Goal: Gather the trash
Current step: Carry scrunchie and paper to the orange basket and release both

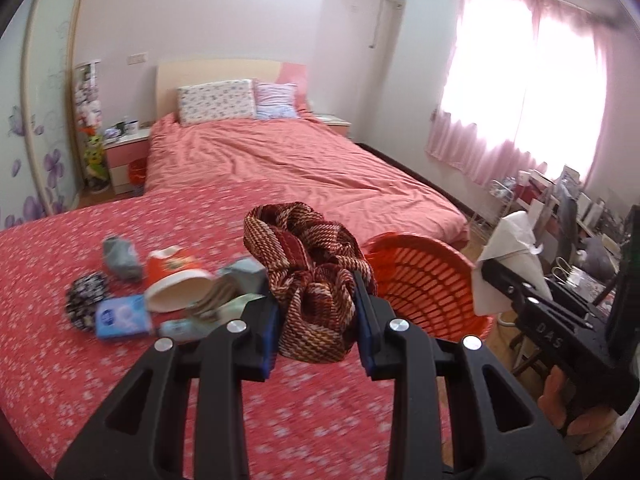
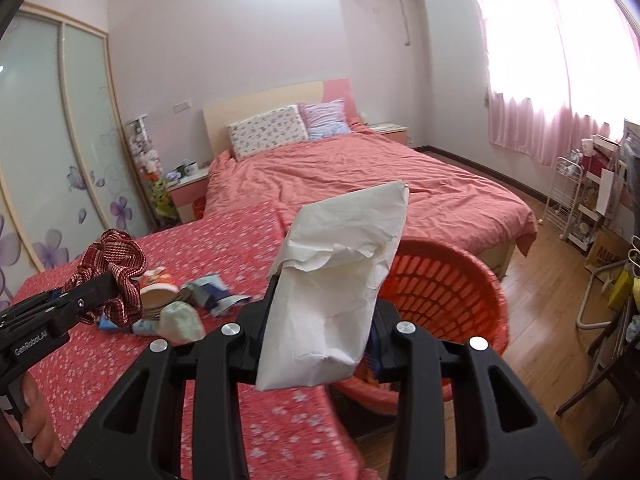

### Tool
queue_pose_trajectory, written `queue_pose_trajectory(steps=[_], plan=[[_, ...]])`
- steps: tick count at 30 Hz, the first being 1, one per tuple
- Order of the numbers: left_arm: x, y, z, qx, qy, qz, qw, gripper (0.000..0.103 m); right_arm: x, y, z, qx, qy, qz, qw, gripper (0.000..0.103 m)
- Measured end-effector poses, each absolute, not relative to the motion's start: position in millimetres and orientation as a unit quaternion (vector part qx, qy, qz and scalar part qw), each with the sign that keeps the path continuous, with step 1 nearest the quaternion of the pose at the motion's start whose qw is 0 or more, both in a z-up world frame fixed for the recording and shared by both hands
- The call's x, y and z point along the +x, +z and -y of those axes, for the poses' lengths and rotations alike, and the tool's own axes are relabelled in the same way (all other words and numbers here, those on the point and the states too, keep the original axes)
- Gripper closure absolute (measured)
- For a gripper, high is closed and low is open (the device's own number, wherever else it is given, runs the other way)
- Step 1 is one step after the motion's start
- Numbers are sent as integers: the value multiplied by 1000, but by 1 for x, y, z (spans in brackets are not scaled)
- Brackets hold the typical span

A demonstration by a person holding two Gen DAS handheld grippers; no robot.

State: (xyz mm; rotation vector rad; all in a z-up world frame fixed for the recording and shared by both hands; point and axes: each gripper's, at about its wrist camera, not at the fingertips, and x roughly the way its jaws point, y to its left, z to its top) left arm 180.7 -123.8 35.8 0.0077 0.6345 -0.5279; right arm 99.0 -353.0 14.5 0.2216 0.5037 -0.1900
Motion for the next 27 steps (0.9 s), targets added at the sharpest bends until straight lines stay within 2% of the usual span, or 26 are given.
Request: queue_pose_trajectory(steps=[15, 18, 19, 24, 27], plan=[[223, -3, 263, 43, -339, -339, 876, 70, 130, -15, 429, 151, -131, -263, 944, 66], [236, -16, 283, 51, -344, -353, 869, 65, 138, -22, 441, 163, -135, -265, 941, 64], [239, -20, 287, 53, -343, -357, 867, 62, 138, -23, 443, 168, -135, -266, 940, 63], [259, -39, 296, 61, -326, -376, 865, 54, 145, -32, 453, 181, -140, -271, 935, 40], [264, -44, 288, 60, -314, -379, 868, 48, 143, -35, 454, 185, -145, -273, 933, 31]])
